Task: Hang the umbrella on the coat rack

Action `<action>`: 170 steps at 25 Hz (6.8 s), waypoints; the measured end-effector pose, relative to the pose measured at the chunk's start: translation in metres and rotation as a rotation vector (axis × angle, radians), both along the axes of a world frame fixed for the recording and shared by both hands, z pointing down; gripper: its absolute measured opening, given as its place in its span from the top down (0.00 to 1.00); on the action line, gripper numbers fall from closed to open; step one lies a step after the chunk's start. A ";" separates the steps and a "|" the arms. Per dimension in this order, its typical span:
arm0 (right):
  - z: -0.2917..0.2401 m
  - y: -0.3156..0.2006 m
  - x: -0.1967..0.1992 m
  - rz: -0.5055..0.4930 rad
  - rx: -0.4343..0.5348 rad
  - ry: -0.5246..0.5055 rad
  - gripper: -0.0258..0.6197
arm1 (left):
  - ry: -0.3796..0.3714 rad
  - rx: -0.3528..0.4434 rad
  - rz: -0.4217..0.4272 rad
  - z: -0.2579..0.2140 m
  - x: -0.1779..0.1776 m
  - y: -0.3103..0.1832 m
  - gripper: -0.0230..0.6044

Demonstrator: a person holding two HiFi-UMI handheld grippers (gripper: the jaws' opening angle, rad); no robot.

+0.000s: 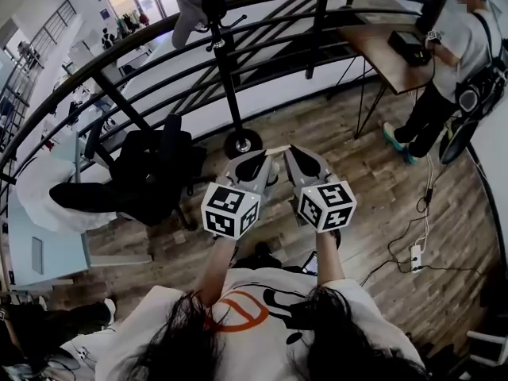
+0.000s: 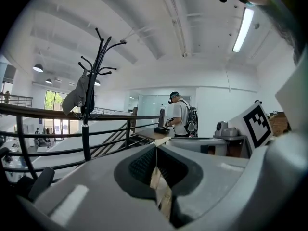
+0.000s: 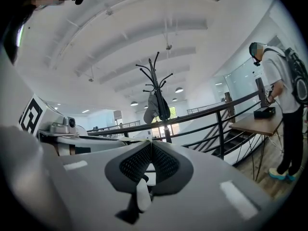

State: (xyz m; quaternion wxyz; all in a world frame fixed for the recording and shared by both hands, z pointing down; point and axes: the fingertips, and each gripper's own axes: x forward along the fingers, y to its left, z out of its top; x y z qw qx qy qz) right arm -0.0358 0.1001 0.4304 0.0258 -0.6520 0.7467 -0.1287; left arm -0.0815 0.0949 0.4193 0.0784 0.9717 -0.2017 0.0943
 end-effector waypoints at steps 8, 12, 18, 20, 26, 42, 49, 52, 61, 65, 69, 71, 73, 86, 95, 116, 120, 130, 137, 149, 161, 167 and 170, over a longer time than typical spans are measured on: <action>-0.002 -0.051 0.041 0.000 -0.002 0.026 0.92 | -0.002 -0.004 0.007 -0.002 0.041 -0.044 0.96; 0.003 -0.074 0.065 -0.037 0.002 0.033 0.92 | -0.006 -0.003 -0.013 0.004 0.066 -0.060 0.96; 0.006 -0.117 0.105 -0.138 -0.004 0.044 0.92 | -0.010 -0.008 -0.113 0.006 0.106 -0.103 0.96; 0.003 -0.131 0.120 -0.181 -0.009 0.055 0.92 | -0.002 -0.011 -0.151 0.002 0.122 -0.116 0.96; -0.013 -0.167 0.161 -0.288 0.014 0.095 0.92 | 0.027 0.008 -0.241 -0.013 0.163 -0.149 0.96; -0.031 -0.211 0.220 -0.438 0.063 0.155 0.92 | 0.051 0.026 -0.368 -0.026 0.224 -0.191 0.96; -0.035 -0.234 0.220 -0.460 0.074 0.138 0.92 | 0.037 0.042 -0.375 -0.032 0.225 -0.213 0.96; -0.034 -0.250 0.219 -0.466 0.072 0.144 0.92 | 0.044 0.043 -0.375 -0.031 0.224 -0.230 0.96; -0.030 -0.324 0.206 -0.424 0.059 0.142 0.92 | 0.057 0.029 -0.324 -0.028 0.211 -0.302 0.96; -0.035 -0.371 0.200 -0.389 0.056 0.129 0.92 | 0.061 0.028 -0.285 -0.033 0.208 -0.343 0.96; -0.041 -0.410 0.195 -0.356 0.064 0.133 0.92 | 0.063 0.043 -0.246 -0.039 0.206 -0.376 0.96; -0.047 -0.426 0.193 -0.339 0.069 0.136 0.92 | 0.071 0.051 -0.232 -0.044 0.204 -0.392 0.96; -0.055 -0.441 0.189 -0.325 0.076 0.141 0.92 | 0.080 0.055 -0.221 -0.052 0.199 -0.408 0.96; -0.097 -0.500 0.171 -0.240 0.149 0.206 0.92 | 0.159 0.109 -0.117 -0.093 0.179 -0.473 0.96; -0.174 -0.504 0.166 -0.266 0.301 0.291 0.92 | 0.264 0.242 -0.102 -0.169 0.171 -0.490 0.96; -0.293 -0.478 0.141 -0.468 0.586 0.324 0.92 | 0.362 0.506 -0.176 -0.291 0.147 -0.455 0.96; -0.306 -0.473 0.136 -0.492 0.600 0.304 0.92 | 0.363 0.529 -0.195 -0.301 0.142 -0.452 0.96; -0.319 -0.477 0.128 -0.520 0.612 0.260 0.92 | 0.337 0.566 -0.230 -0.314 0.136 -0.453 0.96; -0.308 -0.493 0.126 -0.507 0.592 0.310 0.92 | 0.282 0.567 -0.280 -0.305 0.134 -0.467 0.96; -0.300 -0.503 0.123 -0.558 0.611 0.318 0.92 | 0.300 0.553 -0.304 -0.297 0.134 -0.477 0.96; -0.288 -0.525 0.099 -0.628 0.584 0.315 0.92 | 0.277 0.507 -0.357 -0.284 0.117 -0.501 0.96; -0.277 -0.529 0.090 -0.674 0.580 0.253 0.92 | 0.279 0.501 -0.365 -0.272 0.117 -0.509 0.96; -0.275 -0.532 0.086 -0.683 0.580 0.237 0.92 | 0.293 0.492 -0.371 -0.268 0.114 -0.513 0.96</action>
